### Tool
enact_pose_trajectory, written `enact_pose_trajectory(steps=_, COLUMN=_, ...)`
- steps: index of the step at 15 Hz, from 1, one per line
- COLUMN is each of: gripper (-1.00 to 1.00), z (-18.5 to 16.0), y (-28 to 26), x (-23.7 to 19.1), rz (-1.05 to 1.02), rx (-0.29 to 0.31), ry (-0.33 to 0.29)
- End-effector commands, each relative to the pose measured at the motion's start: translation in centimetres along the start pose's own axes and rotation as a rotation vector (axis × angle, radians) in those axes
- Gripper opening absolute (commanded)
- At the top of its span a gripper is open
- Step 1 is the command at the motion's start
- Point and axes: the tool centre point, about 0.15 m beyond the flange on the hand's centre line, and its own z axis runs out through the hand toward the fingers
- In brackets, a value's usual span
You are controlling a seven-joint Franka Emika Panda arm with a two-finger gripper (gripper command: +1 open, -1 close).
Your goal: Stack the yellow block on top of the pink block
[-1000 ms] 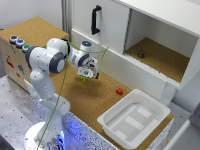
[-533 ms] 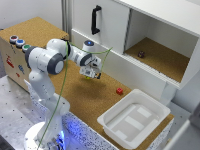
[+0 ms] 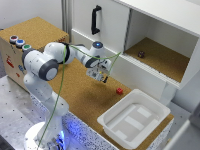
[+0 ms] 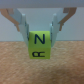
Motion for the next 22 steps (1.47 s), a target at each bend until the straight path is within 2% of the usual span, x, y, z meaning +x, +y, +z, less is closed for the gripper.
enact_pose_trajectory(steps=1, gripper=-1.00, z=1.5, y=6.6, x=2.0, rz=0.053, rx=-0.050, ry=-0.022)
enact_pose_trajectory(steps=4, gripper=-1.00, z=3.3, y=8.6, x=2.7, rz=0.077, rx=-0.038, ry=-0.059)
enact_pose_trajectory(steps=6, gripper=-1.00, z=4.0, y=9.5, x=3.4, rz=0.084, rx=-0.060, ry=-0.071)
enact_pose_trajectory(steps=10, gripper=-1.00, z=3.0, y=11.0, x=4.8, rz=0.070, rx=-0.096, ry=-0.065)
enact_pose_trajectory(steps=18, gripper=-1.00, z=3.1, y=11.9, x=1.8, rz=0.088, rx=-0.106, ry=-0.116)
enact_pose_trajectory(steps=22, gripper=-1.00, z=3.8, y=11.9, x=1.9, rz=0.084, rx=-0.106, ry=-0.129)
